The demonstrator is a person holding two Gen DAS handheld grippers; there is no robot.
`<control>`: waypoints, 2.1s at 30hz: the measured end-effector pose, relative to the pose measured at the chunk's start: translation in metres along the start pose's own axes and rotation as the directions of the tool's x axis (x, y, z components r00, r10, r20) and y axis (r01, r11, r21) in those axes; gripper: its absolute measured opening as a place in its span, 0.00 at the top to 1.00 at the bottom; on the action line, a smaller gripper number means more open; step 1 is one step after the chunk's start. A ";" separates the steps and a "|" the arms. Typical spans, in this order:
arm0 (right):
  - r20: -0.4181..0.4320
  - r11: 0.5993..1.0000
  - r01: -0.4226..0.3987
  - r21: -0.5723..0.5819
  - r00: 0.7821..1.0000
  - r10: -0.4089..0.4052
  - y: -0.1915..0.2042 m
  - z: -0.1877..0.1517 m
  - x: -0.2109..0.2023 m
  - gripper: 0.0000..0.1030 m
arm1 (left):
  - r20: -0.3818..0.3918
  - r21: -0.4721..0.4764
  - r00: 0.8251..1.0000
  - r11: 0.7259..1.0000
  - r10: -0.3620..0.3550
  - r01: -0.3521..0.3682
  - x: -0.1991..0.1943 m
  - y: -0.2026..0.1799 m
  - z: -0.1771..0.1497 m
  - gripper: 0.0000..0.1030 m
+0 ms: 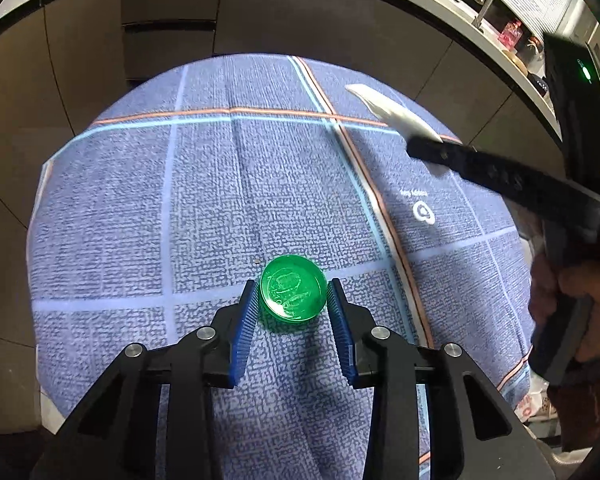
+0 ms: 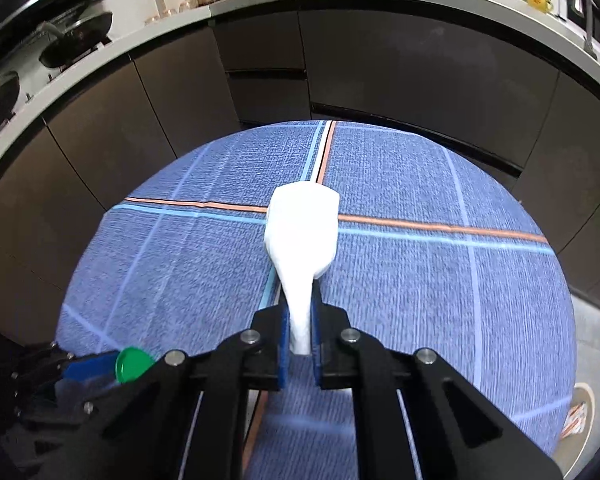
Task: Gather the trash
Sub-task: 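Carry the paper strip and green cap over the white bin and open both tools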
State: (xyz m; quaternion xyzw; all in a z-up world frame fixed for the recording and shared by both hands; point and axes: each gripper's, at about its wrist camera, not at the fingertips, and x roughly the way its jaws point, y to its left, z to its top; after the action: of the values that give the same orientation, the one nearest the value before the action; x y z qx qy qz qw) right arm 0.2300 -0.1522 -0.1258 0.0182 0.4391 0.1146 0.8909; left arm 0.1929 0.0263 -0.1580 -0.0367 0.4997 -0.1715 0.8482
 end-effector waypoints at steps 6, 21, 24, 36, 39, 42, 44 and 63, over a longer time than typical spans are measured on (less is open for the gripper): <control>0.027 0.995 -0.050 0.086 0.998 0.048 -0.009 -0.022 -0.033 0.90 | 0.069 0.032 0.998 0.999 -0.008 0.006 -0.032 -0.022 -0.004 0.68; 0.129 0.983 -0.056 0.177 0.991 0.033 -0.041 -0.069 -0.128 0.90 | 0.195 0.181 0.978 0.983 -0.071 0.035 -0.091 -0.099 -0.009 0.68; 0.142 0.980 -0.053 0.194 0.989 0.026 -0.047 -0.077 -0.139 0.90 | 0.202 0.220 0.975 0.975 -0.089 0.043 -0.094 -0.117 -0.007 0.68; 0.193 0.965 -0.024 0.260 0.981 -0.028 -0.079 -0.102 -0.177 0.90 | 0.208 0.315 0.969 0.947 -0.133 0.062 -0.098 -0.175 -0.003 0.68; 0.207 0.960 -0.012 0.281 0.977 -0.048 -0.090 -0.107 -0.186 0.90 | 0.202 0.334 0.970 0.940 -0.137 0.063 -0.095 -0.189 -0.001 0.68; 0.220 0.952 -0.001 0.306 0.973 -0.070 -0.103 -0.113 -0.196 0.90 | 0.192 0.355 0.971 0.933 -0.141 0.065 -0.091 -0.204 0.002 0.68; 0.228 0.947 0.006 0.321 0.970 -0.084 -0.111 -0.118 -0.202 0.90 | 0.185 0.368 0.971 0.927 -0.149 0.072 -0.088 -0.214 0.003 0.68; 0.228 0.854 0.093 0.512 0.944 -0.240 -0.199 -0.180 -0.244 0.90 | 0.092 0.510 0.969 0.847 -0.228 0.150 -0.045 -0.326 0.011 0.68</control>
State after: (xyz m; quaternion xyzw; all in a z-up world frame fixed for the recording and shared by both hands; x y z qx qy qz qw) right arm -0.0181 -0.4124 -0.0729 0.2230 0.3214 -0.0836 0.9165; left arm 0.0997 -0.2657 -0.0386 0.1222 0.3675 -0.3745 0.8425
